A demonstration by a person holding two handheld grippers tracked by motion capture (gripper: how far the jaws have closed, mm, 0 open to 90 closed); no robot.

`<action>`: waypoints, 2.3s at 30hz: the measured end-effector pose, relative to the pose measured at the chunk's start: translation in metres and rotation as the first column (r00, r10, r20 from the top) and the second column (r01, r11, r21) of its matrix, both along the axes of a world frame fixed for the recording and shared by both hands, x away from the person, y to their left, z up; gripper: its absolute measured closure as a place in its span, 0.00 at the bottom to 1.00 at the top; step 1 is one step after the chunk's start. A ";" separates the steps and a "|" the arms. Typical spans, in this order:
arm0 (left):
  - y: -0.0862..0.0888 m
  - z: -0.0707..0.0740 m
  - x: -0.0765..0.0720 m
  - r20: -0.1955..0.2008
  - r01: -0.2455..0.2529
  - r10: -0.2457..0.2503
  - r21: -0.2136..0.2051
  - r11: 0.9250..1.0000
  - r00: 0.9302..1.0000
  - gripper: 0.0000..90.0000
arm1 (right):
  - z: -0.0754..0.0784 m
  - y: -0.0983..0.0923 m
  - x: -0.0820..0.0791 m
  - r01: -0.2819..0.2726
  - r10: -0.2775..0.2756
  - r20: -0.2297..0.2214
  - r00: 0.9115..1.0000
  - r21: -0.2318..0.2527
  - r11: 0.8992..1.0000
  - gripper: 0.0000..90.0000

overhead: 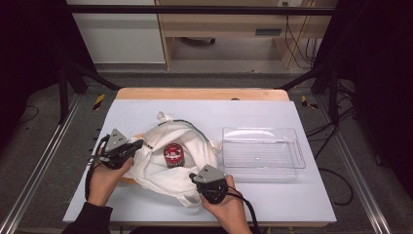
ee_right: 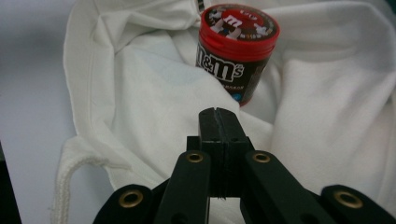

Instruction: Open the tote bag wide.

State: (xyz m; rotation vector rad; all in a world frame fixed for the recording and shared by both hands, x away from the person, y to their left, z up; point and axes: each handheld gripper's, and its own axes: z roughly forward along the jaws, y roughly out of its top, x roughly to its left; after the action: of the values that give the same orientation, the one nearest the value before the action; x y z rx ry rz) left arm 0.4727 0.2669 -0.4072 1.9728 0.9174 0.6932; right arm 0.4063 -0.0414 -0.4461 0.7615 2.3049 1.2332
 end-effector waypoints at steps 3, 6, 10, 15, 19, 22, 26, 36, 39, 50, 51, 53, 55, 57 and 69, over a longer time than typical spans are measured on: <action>0.002 0.001 -0.006 0.012 -0.019 0.019 0.007 1.000 1.000 1.00 | 0.008 -0.005 -0.001 0.004 -0.004 0.015 1.000 0.018 1.000 1.00; 0.008 0.003 -0.010 0.024 -0.045 0.045 -0.007 0.999 0.999 1.00 | 0.017 -0.010 0.000 0.010 -0.011 0.031 0.999 0.039 0.999 1.00; 0.016 0.002 -0.016 0.037 -0.073 0.074 -0.026 0.997 0.997 1.00 | 0.025 -0.015 0.001 0.016 -0.019 0.043 0.999 0.057 0.998 1.00; 0.022 0.000 -0.023 0.044 -0.100 0.102 -0.049 0.994 0.994 1.00 | 0.032 -0.022 0.005 0.029 -0.033 0.045 0.998 0.071 0.997 1.00; 0.022 -0.006 -0.029 0.053 -0.114 0.116 -0.043 0.993 0.992 1.00 | 0.039 -0.025 0.013 0.035 -0.038 0.042 0.998 0.067 0.997 0.99; 0.023 -0.008 -0.033 0.076 -0.133 0.136 -0.037 0.990 0.988 0.96 | 0.049 -0.025 0.019 0.032 -0.035 0.052 0.998 0.063 0.998 0.95; 0.029 -0.009 -0.038 0.101 -0.177 0.183 -0.061 0.982 0.978 0.82 | 0.063 -0.020 0.032 0.020 -0.023 0.038 0.999 0.058 0.998 0.81; 0.040 -0.025 -0.039 0.078 -0.259 0.264 -0.070 0.963 0.961 0.43 | 0.081 0.011 0.051 0.011 -0.011 0.000 1.000 0.033 0.999 0.44; 0.046 -0.030 -0.039 0.075 -0.284 0.289 -0.061 0.957 0.955 0.33 | 0.081 0.022 0.055 0.019 -0.018 -0.015 1.000 0.033 0.999 0.36; 0.052 -0.038 -0.034 0.027 -0.312 0.316 -0.104 0.944 0.948 0.23 | 0.059 0.058 0.072 0.013 -0.013 -0.053 0.999 0.001 1.000 0.21; 0.051 -0.038 -0.035 0.025 -0.311 0.315 -0.102 0.945 0.949 0.23 | 0.056 0.061 0.074 0.005 -0.005 -0.056 0.998 -0.003 1.000 0.20; 0.051 -0.038 -0.034 0.024 -0.312 0.316 -0.098 0.945 0.949 0.23 | 0.052 0.064 0.077 -0.012 0.011 -0.066 0.998 -0.006 1.000 0.21; 0.050 -0.038 -0.034 0.022 -0.311 0.315 -0.095 0.945 0.949 0.23 | 0.049 0.066 0.080 -0.031 0.030 -0.063 0.998 -0.010 0.999 0.21; 0.050 -0.039 -0.034 0.020 -0.309 0.312 -0.092 0.947 0.950 0.23 | 0.046 0.067 0.083 -0.046 0.044 -0.070 0.997 -0.026 0.999 0.20; 0.046 -0.040 -0.034 0.015 -0.297 0.299 -0.078 0.952 0.954 0.23 | 0.029 0.071 0.097 -0.059 0.052 -0.112 0.992 -0.064 0.996 0.16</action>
State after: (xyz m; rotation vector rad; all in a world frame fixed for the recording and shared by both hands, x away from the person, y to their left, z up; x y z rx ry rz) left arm 0.4391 0.3131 -0.4467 1.7721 1.2226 0.8381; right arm 0.5033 0.0296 -0.4173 0.7641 2.4590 1.1574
